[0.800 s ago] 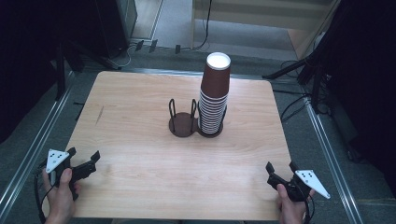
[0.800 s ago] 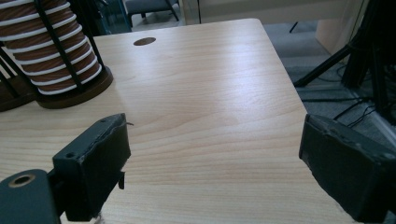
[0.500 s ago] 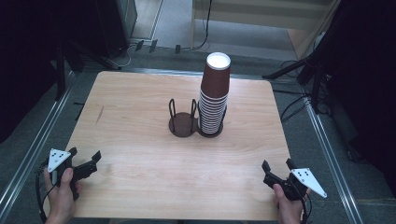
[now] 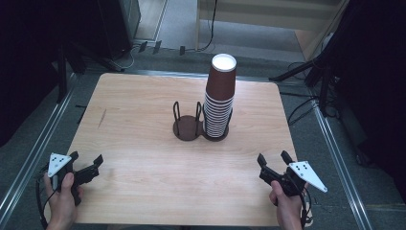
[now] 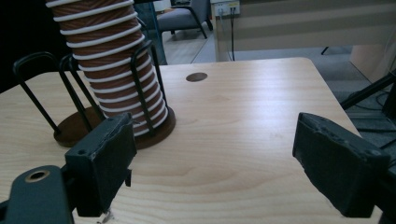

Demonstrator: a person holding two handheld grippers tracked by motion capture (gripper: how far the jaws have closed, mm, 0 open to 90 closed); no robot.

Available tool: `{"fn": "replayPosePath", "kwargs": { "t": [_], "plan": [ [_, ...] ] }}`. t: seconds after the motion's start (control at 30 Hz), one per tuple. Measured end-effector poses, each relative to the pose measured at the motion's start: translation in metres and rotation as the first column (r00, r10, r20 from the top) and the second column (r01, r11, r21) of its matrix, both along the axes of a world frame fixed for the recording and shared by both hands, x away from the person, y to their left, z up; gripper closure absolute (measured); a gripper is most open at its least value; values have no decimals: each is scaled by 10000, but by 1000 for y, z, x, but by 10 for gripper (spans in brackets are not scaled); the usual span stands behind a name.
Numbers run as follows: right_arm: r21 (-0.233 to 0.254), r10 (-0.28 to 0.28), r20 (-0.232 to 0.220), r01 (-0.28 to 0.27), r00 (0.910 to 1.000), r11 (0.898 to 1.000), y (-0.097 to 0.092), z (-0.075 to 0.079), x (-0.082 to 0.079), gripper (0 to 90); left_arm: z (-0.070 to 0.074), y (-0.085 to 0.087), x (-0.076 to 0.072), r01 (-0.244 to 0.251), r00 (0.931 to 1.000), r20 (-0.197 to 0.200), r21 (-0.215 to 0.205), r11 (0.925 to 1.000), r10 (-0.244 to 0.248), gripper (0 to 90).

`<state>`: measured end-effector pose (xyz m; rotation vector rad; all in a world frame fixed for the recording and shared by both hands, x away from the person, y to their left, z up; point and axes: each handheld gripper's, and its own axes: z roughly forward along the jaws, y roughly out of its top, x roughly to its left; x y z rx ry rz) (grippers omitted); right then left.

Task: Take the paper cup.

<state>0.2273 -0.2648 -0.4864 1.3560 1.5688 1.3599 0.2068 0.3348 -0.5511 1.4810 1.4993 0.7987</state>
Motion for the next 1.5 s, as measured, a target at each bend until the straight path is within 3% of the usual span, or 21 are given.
{"fn": "replayPosePath", "kwargs": {
  "t": [0.27,0.53,0.73,1.5],
  "plan": [
    [-498,210,459,-188,9987,9986,23,17,12,125,0,-1,0,-34,10000,21,137,9999,33,98],
    [-683,619,733,-570,9954,9960,43,36,25,120,0,-1,0,-71,10000,-44,76,9999,71,98],
    [-843,851,750,-787,9935,9933,57,46,33,46,0,-1,0,-63,10000,-40,43,10000,63,98],
    [-1011,1059,1190,-941,9872,9904,101,76,68,17,0,-1,1,-127,9998,-116,147,9998,129,98]
  ]
}}
